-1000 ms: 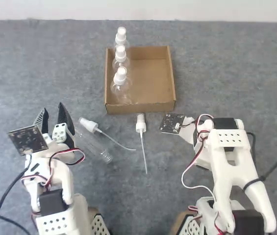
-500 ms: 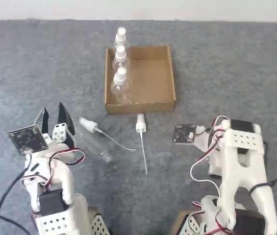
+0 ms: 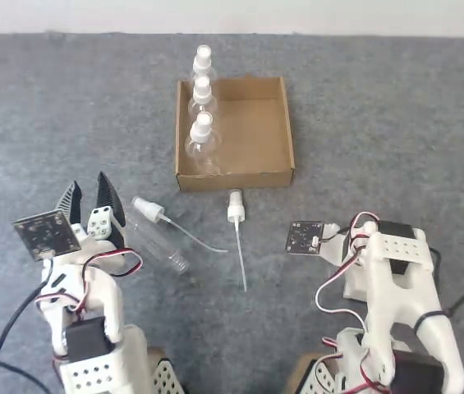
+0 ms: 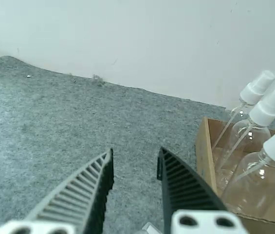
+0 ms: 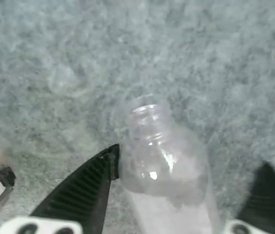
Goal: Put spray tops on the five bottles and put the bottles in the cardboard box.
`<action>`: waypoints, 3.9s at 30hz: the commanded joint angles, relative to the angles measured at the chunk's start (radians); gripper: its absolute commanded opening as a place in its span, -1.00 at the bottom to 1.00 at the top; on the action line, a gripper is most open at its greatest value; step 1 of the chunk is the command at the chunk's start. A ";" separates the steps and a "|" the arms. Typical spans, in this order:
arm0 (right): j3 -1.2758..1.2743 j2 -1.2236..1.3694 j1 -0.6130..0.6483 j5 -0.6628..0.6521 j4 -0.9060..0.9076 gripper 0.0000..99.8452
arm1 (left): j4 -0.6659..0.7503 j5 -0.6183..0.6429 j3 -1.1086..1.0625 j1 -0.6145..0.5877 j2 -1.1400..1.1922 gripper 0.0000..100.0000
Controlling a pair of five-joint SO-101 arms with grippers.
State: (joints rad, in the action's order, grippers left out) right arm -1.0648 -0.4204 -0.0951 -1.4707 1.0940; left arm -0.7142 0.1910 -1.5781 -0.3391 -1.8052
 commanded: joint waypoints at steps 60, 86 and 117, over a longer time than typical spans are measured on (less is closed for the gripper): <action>0.123 -0.067 0.521 0.999 0.002 -0.61 | 0.031 -0.009 0.012 -0.003 -0.015 -0.72; 0.117 -0.065 0.539 0.753 -0.005 -0.52 | 0.031 -0.009 0.012 0.000 -0.015 -0.72; 0.345 -0.081 0.541 0.961 0.302 -0.80 | 0.031 -0.011 0.012 0.000 -0.015 -0.72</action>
State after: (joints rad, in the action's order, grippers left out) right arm -0.8209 -0.4219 0.4373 -0.5746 1.3334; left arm -0.7142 0.1910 -1.5781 -0.3391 -1.8052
